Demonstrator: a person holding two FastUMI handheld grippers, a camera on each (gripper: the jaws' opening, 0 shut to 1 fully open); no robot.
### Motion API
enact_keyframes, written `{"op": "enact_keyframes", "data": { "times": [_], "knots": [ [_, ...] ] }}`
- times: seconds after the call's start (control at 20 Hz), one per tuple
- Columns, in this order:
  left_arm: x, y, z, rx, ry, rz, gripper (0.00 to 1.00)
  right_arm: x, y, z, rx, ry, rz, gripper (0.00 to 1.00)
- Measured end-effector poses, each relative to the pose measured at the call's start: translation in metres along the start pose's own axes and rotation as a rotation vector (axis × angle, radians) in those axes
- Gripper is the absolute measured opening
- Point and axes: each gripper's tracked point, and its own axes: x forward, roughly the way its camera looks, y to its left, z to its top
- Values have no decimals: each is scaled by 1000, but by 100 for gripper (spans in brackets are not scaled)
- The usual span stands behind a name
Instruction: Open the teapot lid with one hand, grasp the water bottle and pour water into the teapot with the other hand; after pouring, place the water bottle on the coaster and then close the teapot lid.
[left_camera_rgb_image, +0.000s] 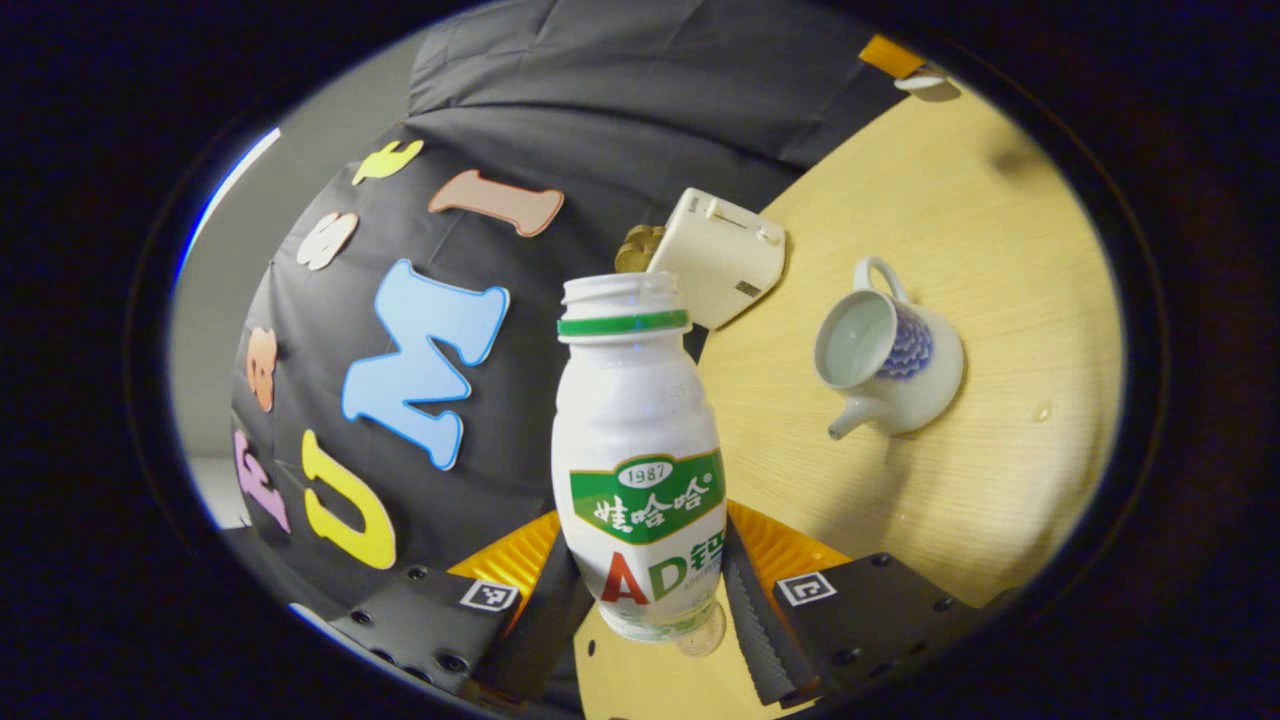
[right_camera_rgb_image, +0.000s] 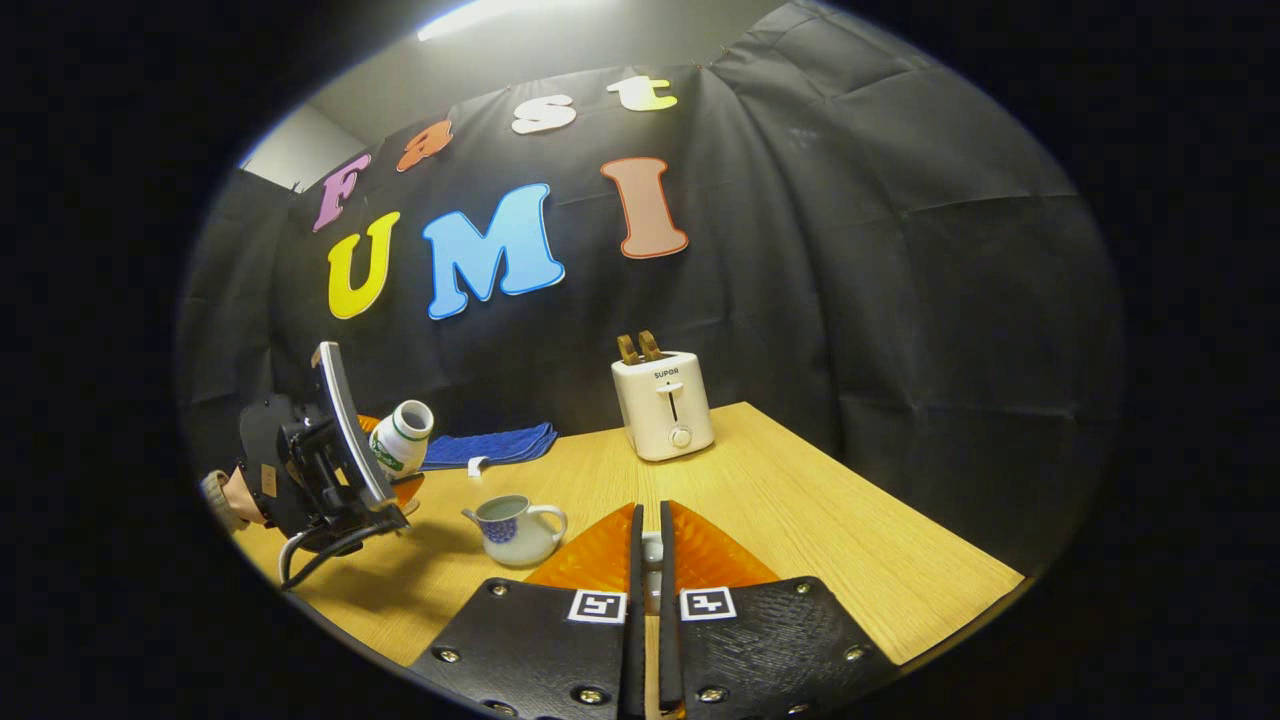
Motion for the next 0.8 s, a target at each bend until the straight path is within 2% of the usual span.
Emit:
{"op": "enact_keyframes", "data": {
  "times": [0.1, 0.3, 0.4, 0.5, 0.55, 0.6, 0.8],
  "knots": [
    [-3, 13, -4, -130, -10, 30, 84, 3, 9, 10, -31, -14, 2, 5],
    [-10, 23, -24, -386, 3, 23, 84, 16, 45, 24, -88, -19, 44, 6],
    [-17, 39, -40, -458, 14, 47, 78, 26, 63, 26, -103, -14, 62, 5],
    [-22, 47, -55, -513, 27, 60, 79, 35, 84, 29, -106, -10, 84, 5],
    [-25, 48, -64, -548, 32, 61, 84, 41, 94, 28, -104, -5, 95, 5],
    [-28, 48, -73, -591, 36, 52, 79, 46, 104, 26, -104, 4, 105, 5],
    [-35, 45, -99, -756, 51, 17, 81, 71, 137, 15, -123, 20, 137, 5]
  ]
}}
